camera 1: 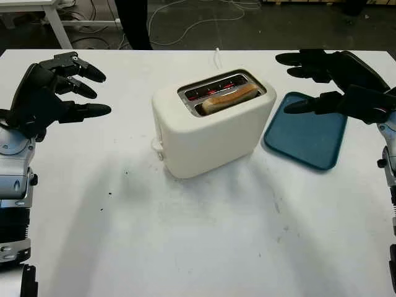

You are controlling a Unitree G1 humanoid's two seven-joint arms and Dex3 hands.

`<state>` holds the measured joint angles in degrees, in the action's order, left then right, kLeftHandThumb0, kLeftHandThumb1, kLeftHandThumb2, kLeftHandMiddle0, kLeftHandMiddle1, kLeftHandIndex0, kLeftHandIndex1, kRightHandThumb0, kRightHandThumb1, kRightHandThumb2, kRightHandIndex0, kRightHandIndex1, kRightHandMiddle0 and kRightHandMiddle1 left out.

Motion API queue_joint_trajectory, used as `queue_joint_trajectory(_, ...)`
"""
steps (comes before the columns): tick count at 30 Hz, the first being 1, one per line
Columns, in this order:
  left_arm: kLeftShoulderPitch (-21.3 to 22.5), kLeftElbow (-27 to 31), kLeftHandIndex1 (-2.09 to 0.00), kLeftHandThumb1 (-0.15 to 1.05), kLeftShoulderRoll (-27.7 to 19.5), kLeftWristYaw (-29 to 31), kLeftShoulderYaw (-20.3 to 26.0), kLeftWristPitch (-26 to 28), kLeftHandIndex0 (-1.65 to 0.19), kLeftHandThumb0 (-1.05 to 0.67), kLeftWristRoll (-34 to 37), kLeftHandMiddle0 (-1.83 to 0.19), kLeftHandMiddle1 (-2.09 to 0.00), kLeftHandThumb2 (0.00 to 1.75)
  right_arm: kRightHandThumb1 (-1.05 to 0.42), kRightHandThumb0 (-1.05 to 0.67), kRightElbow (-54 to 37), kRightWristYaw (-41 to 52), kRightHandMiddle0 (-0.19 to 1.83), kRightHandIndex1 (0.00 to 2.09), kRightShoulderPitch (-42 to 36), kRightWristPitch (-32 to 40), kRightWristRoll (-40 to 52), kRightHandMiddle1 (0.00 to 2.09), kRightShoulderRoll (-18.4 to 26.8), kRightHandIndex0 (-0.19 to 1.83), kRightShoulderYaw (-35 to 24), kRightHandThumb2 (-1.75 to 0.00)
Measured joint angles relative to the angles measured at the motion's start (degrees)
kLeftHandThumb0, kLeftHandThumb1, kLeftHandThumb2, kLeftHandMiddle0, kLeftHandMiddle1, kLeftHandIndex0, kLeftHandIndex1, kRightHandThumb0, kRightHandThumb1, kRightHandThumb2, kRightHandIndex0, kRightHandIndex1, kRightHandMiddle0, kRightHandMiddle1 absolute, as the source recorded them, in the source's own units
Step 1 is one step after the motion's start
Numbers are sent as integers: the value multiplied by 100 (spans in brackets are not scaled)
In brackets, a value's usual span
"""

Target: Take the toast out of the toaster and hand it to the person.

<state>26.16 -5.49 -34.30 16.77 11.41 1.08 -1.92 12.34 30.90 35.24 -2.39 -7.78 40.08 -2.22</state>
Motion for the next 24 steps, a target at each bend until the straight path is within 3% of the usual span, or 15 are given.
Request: queue_joint_trajectory(24, 0, 0, -104, 60, 0, 0, 0, -1, -58, -105, 1, -58, -114, 0, -77, -80, 97, 0, 46, 1, 0, -149, 52, 0, 0, 51, -3, 0)
